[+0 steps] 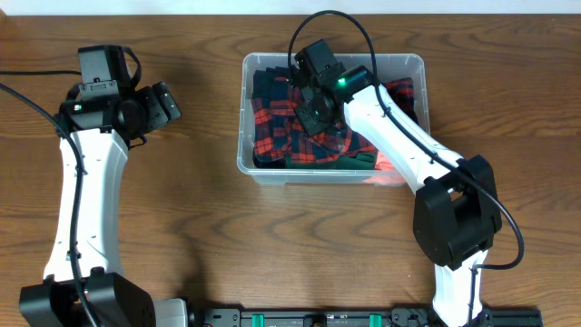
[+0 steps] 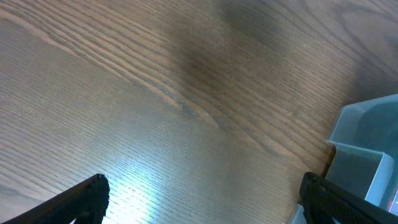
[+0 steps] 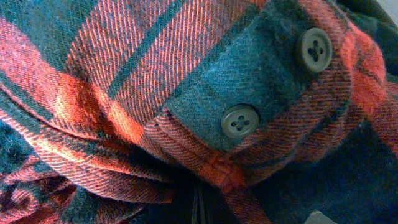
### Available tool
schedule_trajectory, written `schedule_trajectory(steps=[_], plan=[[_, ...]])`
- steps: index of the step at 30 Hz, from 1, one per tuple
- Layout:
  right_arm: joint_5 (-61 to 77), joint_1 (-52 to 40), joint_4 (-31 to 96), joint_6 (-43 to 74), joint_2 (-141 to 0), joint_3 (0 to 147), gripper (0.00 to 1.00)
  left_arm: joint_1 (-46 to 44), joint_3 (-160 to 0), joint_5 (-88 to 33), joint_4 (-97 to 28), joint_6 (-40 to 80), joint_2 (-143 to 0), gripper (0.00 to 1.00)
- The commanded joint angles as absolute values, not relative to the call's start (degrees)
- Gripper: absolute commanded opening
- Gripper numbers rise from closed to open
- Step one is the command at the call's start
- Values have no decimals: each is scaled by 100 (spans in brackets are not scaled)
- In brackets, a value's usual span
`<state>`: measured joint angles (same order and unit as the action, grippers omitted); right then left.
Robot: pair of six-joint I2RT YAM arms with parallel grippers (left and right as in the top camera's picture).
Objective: Pack container
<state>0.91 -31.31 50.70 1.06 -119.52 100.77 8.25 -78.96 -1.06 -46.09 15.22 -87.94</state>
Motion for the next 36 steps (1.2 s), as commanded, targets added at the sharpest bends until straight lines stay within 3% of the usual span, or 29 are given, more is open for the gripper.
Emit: schedule_trajectory(steps=[1,19,27,36], plan=[[303,-3166,5293,10,-12232,9942,1,845,-7920,-19,-4617,1533,-8755,98],[246,-2644,6084,-95,-9415,10479,1,845,-7920,-19,-4617,1533,-8755,98],[-716,-2370,6554,-86,-9295,10285,1,845,-7920,-19,-4617,1533,-8755,98],[-703,-1765,5612,246,-9295,8921,5,845,-7920,-19,-4617,1533,-8755,98]])
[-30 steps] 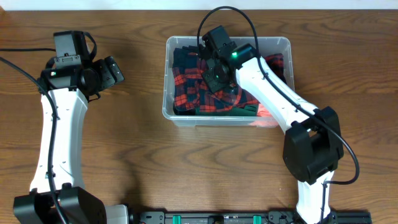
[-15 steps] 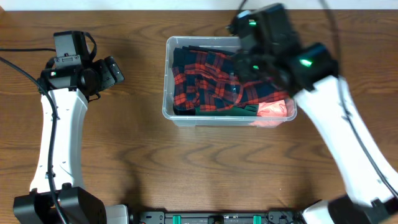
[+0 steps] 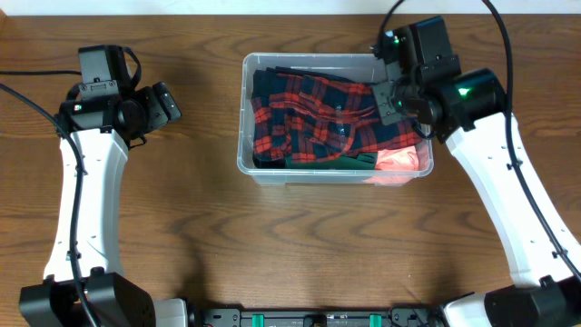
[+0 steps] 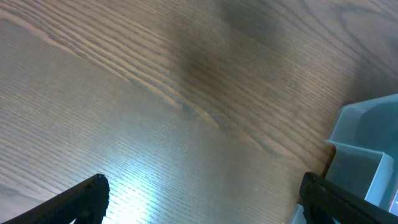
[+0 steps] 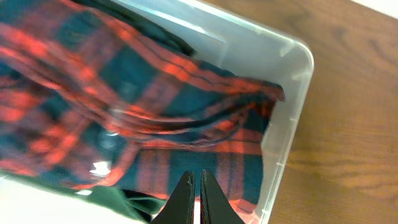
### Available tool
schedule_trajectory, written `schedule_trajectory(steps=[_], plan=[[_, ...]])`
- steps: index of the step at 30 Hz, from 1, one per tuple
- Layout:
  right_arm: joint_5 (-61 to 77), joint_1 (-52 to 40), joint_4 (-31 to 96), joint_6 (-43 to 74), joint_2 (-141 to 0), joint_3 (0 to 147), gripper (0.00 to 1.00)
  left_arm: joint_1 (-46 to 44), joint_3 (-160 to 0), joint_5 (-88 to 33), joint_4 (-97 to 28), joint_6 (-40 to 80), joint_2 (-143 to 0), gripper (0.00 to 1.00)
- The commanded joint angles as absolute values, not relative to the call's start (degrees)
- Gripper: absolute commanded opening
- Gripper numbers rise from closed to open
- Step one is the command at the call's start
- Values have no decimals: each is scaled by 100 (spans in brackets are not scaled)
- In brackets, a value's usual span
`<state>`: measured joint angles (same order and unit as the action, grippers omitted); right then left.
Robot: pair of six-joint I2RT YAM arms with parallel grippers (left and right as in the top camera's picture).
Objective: Pack container
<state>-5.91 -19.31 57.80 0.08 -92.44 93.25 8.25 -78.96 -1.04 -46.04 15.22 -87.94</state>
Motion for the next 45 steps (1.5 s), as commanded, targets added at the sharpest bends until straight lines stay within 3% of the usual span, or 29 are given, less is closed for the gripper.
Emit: schedule_trajectory(steps=[1,8,18,22,26,40,45], plan=[[-701,-1715,5450,318,-9295,8715,5,845,-7920,-19,-4617,1533,-8755,98],[32,-1632,4390,338,-9295,7546,12,845,-7920,-19,-4617,1533,-8755,98],[23,-1612,3524,338,-9297,6600,14,845,-7920,-19,-4617,1533,-8755,98],[25,-1614,3428,340,-9297,6484,11,845,-7920,-19,-4617,1533,-8755,98],[139,-1614,3489,342,-9262,6501,1,845,-7920,-19,-4617,1533,-8755,98],[281,-1614,3986,513,-7531,6681,1,845,-7920,-19,-4617,1533,-8755,98],[-49,-1614,4263,508,-6958,6681,16,845,-7920,-19,-4617,1533,-8755,98]])
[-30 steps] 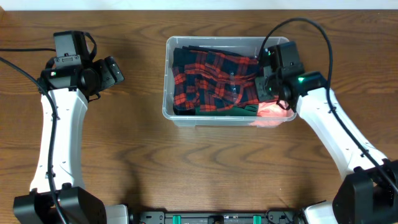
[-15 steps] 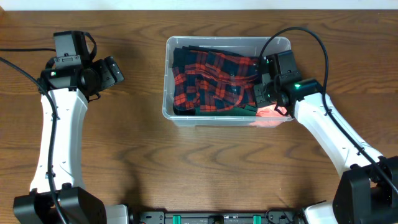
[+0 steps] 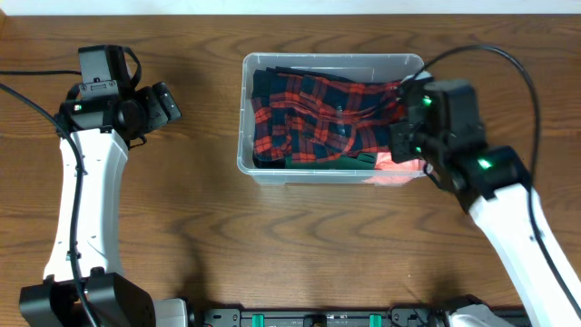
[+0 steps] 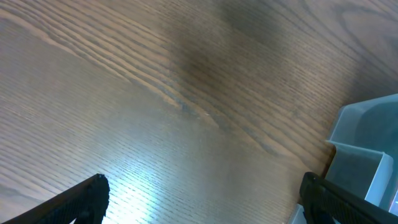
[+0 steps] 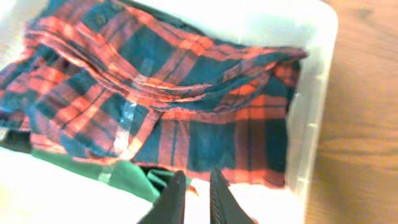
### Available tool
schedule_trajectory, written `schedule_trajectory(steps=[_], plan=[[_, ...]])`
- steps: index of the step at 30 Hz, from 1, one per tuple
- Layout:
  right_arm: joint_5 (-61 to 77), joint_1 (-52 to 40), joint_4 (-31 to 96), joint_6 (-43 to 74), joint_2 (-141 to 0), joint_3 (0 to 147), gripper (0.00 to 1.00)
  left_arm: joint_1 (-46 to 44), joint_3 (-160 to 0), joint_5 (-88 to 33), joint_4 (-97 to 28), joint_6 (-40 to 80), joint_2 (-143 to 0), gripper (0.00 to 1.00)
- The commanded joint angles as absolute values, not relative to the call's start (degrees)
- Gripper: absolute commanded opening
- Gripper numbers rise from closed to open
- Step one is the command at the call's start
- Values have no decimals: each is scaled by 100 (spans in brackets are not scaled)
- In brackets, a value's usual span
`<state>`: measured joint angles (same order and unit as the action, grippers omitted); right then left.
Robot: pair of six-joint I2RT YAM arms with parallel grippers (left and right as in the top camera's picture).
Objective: Pack container
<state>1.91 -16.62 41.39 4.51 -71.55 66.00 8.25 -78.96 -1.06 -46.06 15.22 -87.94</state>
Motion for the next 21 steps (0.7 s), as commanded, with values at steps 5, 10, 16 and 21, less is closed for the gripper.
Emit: schedule_trajectory(steps=[5,10,16,21], plan=[[-303,-1614,4397,510,-6525,6681,22,845,-7920,-19,-4617,1533,-8755,98],[-298,-1614,4399,558,-5940,6674,24,845,-7920,-19,-4617,1533,-8755,98],[-301,-1614,4501,690,-5212,6663,29,845,-7920,-19,-4617,1533,-8755,98],[-298,-1614,4589,731,-4508,6663,30,845,-7920,-21,-4617,1533,-8755,98]])
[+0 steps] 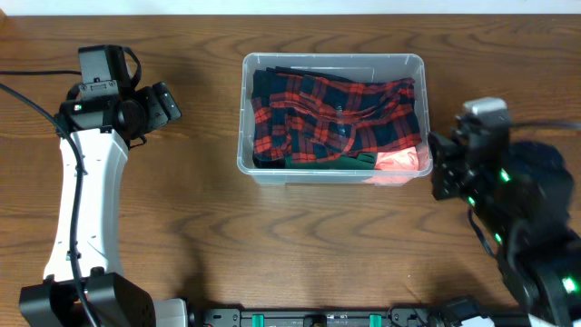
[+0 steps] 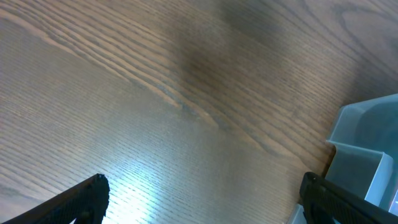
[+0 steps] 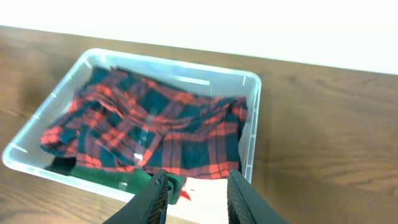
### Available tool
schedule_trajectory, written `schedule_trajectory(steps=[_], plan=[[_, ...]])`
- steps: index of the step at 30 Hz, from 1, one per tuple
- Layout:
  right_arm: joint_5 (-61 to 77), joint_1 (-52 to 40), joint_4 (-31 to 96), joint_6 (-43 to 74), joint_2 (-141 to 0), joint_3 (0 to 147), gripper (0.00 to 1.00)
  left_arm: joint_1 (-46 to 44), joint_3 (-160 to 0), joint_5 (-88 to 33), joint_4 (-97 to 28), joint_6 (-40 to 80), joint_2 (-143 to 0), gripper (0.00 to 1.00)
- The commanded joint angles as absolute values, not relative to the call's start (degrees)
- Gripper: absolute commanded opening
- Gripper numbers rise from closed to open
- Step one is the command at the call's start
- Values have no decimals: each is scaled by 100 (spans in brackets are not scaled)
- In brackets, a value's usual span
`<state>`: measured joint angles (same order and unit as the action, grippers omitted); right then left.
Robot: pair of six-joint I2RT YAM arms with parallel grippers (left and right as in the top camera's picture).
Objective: Pack container
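Note:
A clear plastic container (image 1: 247, 136) stands at the middle back of the table, its rim also seen in the right wrist view (image 3: 252, 124). A red and dark blue plaid shirt (image 1: 331, 113) fills it, lying over a green cloth (image 1: 338, 163) and a pink item (image 1: 401, 161). The shirt (image 3: 155, 127) shows whole from the right wrist. My right gripper (image 1: 438, 168) hangs just right of the container's front right corner, open and empty (image 3: 198, 198). My left gripper (image 1: 168, 103) is off to the left over bare wood, wide open (image 2: 202, 202).
The wooden table (image 1: 300, 236) surrounds the container. A corner of the container (image 2: 367, 149) shows at the right edge of the left wrist view. Black cables run from both arms. A dark rail lies along the table's front edge (image 1: 345, 318).
My right gripper has drawn back from over the container's right end to a spot outside its front right corner, and its fingers stand wider apart. The left arm has not moved.
My right gripper was first down in the container against the plaid shirt. Then it was up by the container's far right corner, fingers together. Then it stood over the right end, slightly parted. Now it is off the container and open. The shirt stays inside.

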<state>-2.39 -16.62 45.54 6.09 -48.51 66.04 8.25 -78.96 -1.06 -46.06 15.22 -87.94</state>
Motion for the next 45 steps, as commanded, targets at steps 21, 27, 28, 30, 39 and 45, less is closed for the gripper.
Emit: schedule_trajectory(steps=[21,27,28,30,39,45], plan=[[-296,-1614,5402,941,-2239,6663,99,845,-7920,-19,-4617,1533,-8755,98],[-296,-1614,5870,941,-2239,6663,99,845,-7920,-21,-4617,1533,-8755,98],[-296,-1614,5889,941,-2239,6663,99,845,-7920,-19,-4617,1533,-8755,98],[-224,-1614,5889,943,-2239,6663,99,845,-7920,-19,-4617,1533,-8755,98],[497,-1614,5964,1009,-2239,6663,99,845,-7920,-19,-4617,1533,-8755,98],[499,-1614,5935,1350,-2239,6663,99,845,-7920,-21,-4617,1533,-8755,98]])
